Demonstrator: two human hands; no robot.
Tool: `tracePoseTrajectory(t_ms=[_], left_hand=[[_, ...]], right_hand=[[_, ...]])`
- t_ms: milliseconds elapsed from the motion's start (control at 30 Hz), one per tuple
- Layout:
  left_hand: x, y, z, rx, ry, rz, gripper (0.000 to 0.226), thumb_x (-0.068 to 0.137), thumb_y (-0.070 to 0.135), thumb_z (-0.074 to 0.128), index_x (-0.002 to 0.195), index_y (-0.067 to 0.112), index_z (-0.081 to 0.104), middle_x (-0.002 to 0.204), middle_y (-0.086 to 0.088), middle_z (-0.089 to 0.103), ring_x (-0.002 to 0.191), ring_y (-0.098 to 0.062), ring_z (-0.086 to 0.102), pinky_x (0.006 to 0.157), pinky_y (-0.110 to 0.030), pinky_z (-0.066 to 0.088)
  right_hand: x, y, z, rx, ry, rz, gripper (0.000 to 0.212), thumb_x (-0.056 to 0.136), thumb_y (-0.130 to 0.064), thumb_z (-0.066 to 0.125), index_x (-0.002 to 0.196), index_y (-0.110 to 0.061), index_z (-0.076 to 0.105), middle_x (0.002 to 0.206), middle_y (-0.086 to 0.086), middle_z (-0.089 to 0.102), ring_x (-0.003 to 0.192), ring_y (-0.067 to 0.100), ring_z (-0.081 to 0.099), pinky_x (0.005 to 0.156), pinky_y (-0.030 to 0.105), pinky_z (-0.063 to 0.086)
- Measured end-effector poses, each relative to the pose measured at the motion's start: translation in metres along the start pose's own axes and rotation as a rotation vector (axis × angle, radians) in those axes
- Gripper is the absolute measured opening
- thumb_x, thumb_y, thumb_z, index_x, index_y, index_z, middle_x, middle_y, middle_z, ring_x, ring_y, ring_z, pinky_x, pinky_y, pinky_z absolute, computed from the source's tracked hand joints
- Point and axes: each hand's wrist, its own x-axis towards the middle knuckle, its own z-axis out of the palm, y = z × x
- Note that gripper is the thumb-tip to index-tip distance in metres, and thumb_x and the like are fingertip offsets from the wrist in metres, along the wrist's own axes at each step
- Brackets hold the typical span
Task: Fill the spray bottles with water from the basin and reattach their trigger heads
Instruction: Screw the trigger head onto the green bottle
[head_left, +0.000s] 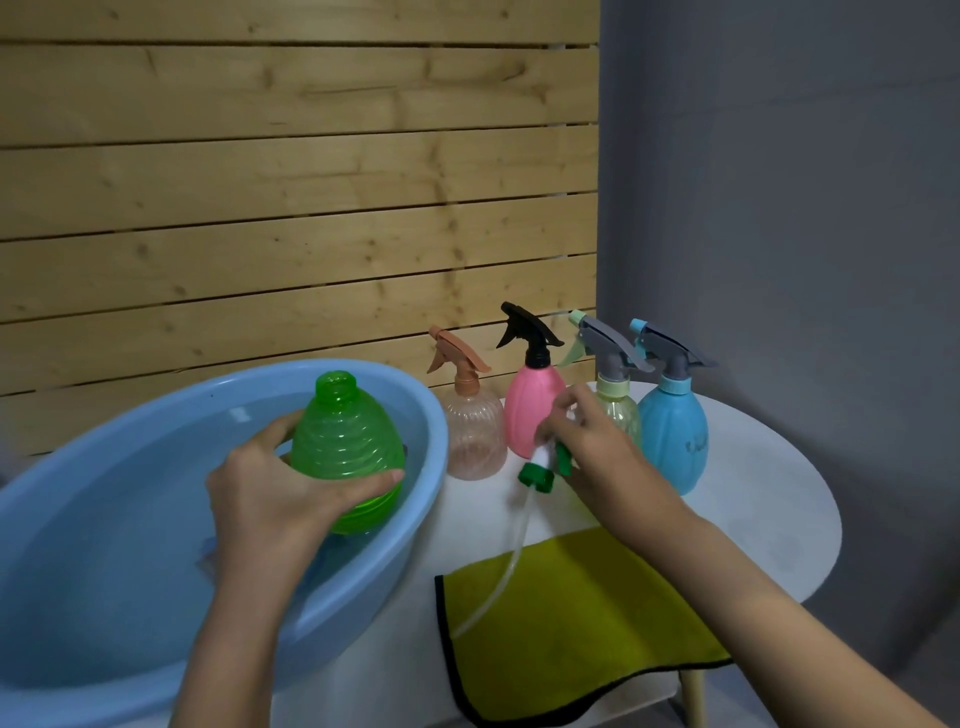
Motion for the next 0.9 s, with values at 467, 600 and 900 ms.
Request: tracePoseTrajectory(t_ms=[467,600,900], left_hand=[[0.000,-0.003,0.002,0.006,-0.022,0.002,0.086,0.023,0.047,0.094,0.102,0.026,0.070,0.093,-0.001,0.072,0.093,-0.024,0.065,0.081,-0.031,0.046],[-0.001,-0.002,0.002,-0.006,-0.019,0.010,0.083,0.021,0.052,0.086,0.099,0.027,0.070,0.088,0.001,0.071,0.089,-0.024,0.065,0.080,-0.030,0.048],[-0.004,0.003,0.002,0.011,-0.021,0.013,0.080,0.021,0.053,0.078,0.097,0.027,0.071,0.086,0.001,0.071,0.088,-0.024,0.064,0.075,-0.025,0.042]], right_hand=[[0.029,-0.010,-0.042,0.791,0.071,0.244,0.042,0.086,-0.007,0.035,0.105,-0.025,0.068,0.146,-0.015,0.032,0.139,0.004,0.024,0.114,0.041,0.030],[0.035,-0.013,-0.052,0.854,0.183,0.318,0.027,0.095,-0.013,0.051,0.096,-0.029,0.072,0.133,-0.010,0.046,0.128,0.005,0.040,0.106,0.036,0.039],[0.052,-0.042,-0.065,1.059,0.388,0.205,0.054,0.079,0.007,0.070,0.122,-0.020,0.054,0.106,0.003,0.063,0.092,0.005,0.066,0.077,0.015,0.052]])
